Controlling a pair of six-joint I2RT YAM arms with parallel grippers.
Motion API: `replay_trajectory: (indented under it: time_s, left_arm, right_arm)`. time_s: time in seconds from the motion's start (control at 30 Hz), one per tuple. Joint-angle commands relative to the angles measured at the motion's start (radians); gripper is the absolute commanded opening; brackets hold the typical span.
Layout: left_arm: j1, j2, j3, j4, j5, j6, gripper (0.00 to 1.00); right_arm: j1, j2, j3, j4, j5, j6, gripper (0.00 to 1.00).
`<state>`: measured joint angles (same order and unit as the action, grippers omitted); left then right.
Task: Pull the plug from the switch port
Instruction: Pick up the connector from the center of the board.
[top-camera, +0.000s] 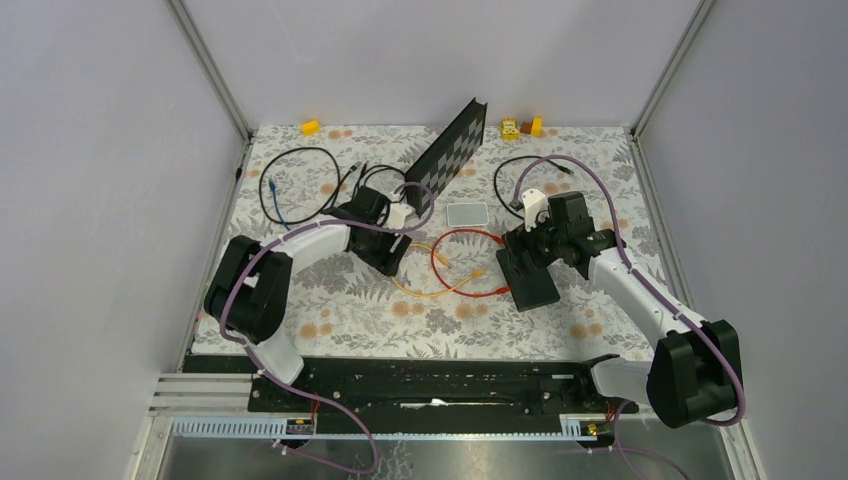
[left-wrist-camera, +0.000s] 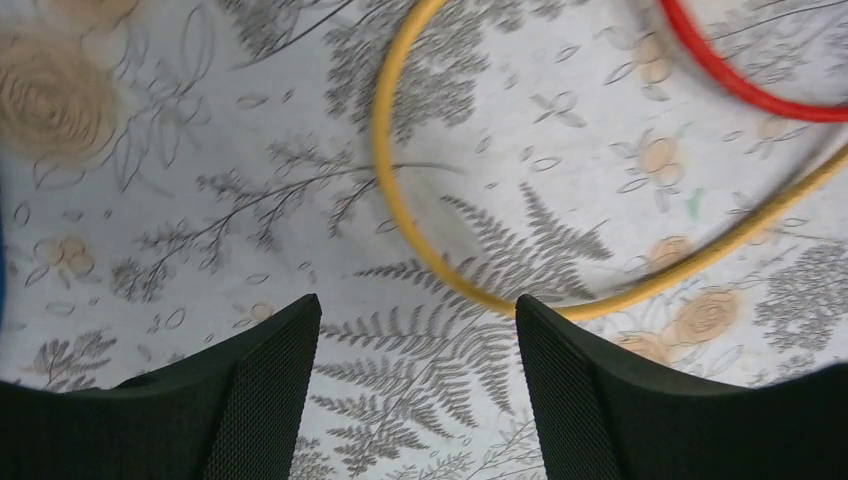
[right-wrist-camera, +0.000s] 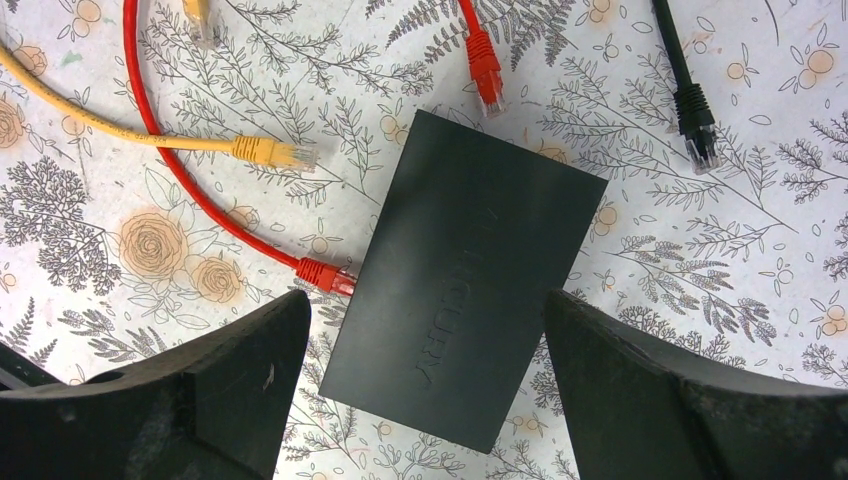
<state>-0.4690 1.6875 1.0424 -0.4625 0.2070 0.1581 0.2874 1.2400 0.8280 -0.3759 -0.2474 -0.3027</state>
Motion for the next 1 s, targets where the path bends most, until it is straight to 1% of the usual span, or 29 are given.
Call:
replay_trajectory:
  time_s: [0.0, 0.1, 0.23, 0.3, 0.43, 0.73, 0.83, 0.97]
  left_arm:
    - [0.045, 0.0, -0.002, -0.032, 0.003, -0.006, 0.74]
    - [0.05, 0.035, 0.013, -0.035, 0.036, -0.032, 0.73]
    - [0.051, 0.057, 0.024, -0.038, 0.068, -0.049, 0.67]
    - [0.05, 0.066, 0.027, -0.037, 0.08, -0.055, 0.66]
    - [0.049, 0.08, 0.032, -0.03, 0.105, -0.082, 0.65]
    - [0.046, 0.055, 0.021, 0.027, 0.139, -0.132, 0.66]
    - [0.025, 0.061, 0.012, 0.046, 0.09, -0.132, 0.65]
    - [-0.048, 0.068, -0.019, 0.076, -0.089, -0.108, 0.65]
  right_arm:
    - [-0.005, -0.016, 0.006, -0.003, 0.013, -0.019, 0.93]
    - [-0.005, -0.02, 0.001, -0.003, 0.017, -0.02, 0.93]
    - [-0.006, -0.024, -0.004, -0.003, 0.022, -0.024, 0.93]
    - [-0.005, -0.02, -0.004, -0.003, 0.022, -0.027, 0.93]
    - [-0.005, -0.01, -0.003, -0.003, 0.021, -0.03, 0.93]
    - [-0.005, -0.001, -0.003, -0.003, 0.022, -0.032, 0.93]
    - [-0.006, 0.001, -0.003, -0.002, 0.022, -0.033, 0.93]
    - [-0.005, 0.009, -0.001, -0.001, 0.022, -0.033, 0.93]
